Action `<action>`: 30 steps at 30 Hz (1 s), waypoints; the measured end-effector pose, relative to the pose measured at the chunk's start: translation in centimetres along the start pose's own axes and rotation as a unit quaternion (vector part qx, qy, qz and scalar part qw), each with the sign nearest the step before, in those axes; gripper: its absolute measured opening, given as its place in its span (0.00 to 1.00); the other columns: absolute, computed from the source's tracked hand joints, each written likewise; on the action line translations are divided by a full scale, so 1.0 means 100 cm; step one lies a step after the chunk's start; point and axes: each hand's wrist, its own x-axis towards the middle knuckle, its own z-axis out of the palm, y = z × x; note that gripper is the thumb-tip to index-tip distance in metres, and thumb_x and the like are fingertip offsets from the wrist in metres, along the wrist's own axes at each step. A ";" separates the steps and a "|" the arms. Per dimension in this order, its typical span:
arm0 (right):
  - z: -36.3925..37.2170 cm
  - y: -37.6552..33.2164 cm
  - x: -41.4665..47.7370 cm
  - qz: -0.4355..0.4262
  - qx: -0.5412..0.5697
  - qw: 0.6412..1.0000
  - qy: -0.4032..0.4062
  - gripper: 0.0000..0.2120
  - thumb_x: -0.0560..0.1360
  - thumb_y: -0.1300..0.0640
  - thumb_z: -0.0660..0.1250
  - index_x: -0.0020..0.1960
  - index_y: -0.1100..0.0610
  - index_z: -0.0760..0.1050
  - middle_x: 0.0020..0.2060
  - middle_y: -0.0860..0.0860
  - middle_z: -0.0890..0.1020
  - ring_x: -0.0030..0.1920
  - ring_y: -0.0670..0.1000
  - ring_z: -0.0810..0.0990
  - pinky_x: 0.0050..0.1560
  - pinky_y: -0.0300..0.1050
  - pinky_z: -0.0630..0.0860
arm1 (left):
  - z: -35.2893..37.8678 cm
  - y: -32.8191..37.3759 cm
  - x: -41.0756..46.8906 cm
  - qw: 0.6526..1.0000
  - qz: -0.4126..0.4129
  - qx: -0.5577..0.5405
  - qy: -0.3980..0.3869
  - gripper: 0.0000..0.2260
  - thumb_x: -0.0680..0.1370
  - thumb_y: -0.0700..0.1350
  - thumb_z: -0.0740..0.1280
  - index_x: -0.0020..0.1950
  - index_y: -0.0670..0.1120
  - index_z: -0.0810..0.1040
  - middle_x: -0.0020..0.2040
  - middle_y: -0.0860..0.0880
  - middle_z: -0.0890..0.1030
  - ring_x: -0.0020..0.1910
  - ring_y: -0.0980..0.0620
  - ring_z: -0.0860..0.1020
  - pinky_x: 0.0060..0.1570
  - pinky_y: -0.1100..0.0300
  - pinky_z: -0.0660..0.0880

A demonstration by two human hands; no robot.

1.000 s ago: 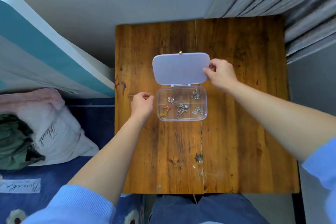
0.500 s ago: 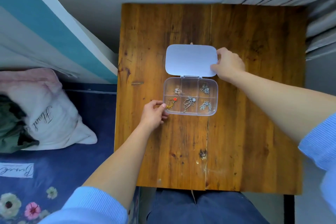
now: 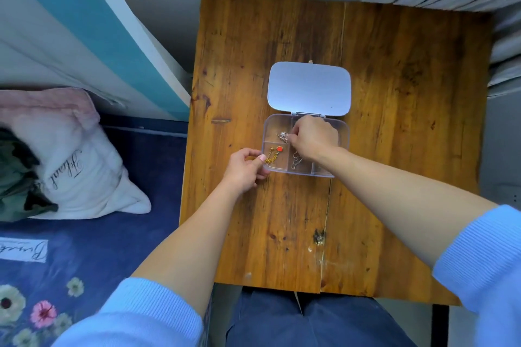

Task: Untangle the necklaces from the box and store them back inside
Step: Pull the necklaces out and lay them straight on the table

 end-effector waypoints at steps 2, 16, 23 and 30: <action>0.001 0.003 0.003 0.013 0.003 1.000 -0.014 0.10 0.75 0.48 0.67 0.49 0.53 0.83 0.46 0.53 0.85 0.48 0.59 0.82 0.48 0.52 0.79 | 0.000 -0.001 0.000 1.000 0.002 -0.004 0.002 0.05 0.81 0.46 0.64 0.55 0.48 0.75 0.39 0.47 0.84 0.37 0.51 0.80 0.34 0.59 0.73; 0.009 -0.011 0.012 -0.110 -0.130 0.984 0.046 0.09 0.74 0.55 0.65 0.52 0.53 0.80 0.48 0.56 0.84 0.51 0.62 0.80 0.43 0.49 0.72 | 0.002 -0.010 0.005 0.999 0.007 -0.033 0.002 0.04 0.80 0.47 0.65 0.53 0.50 0.75 0.38 0.48 0.84 0.37 0.50 0.80 0.33 0.59 0.72; 0.008 -0.008 0.009 -0.101 -0.076 0.991 0.035 0.10 0.73 0.48 0.67 0.48 0.53 0.79 0.46 0.55 0.84 0.48 0.60 0.81 0.44 0.51 0.75 | 0.002 -0.010 0.005 0.999 0.010 -0.044 0.005 0.02 0.80 0.47 0.65 0.51 0.50 0.75 0.37 0.48 0.84 0.35 0.51 0.79 0.31 0.61 0.70; -0.021 0.015 -0.036 -0.037 0.255 0.962 0.086 0.04 0.67 0.57 0.73 0.36 0.52 0.78 0.32 0.44 0.79 0.35 0.47 0.77 0.36 0.43 0.74 | 0.011 -0.004 -0.002 0.998 -0.014 -0.047 0.045 0.05 0.81 0.46 0.64 0.54 0.46 0.76 0.37 0.47 0.83 0.32 0.53 0.78 0.29 0.63 0.71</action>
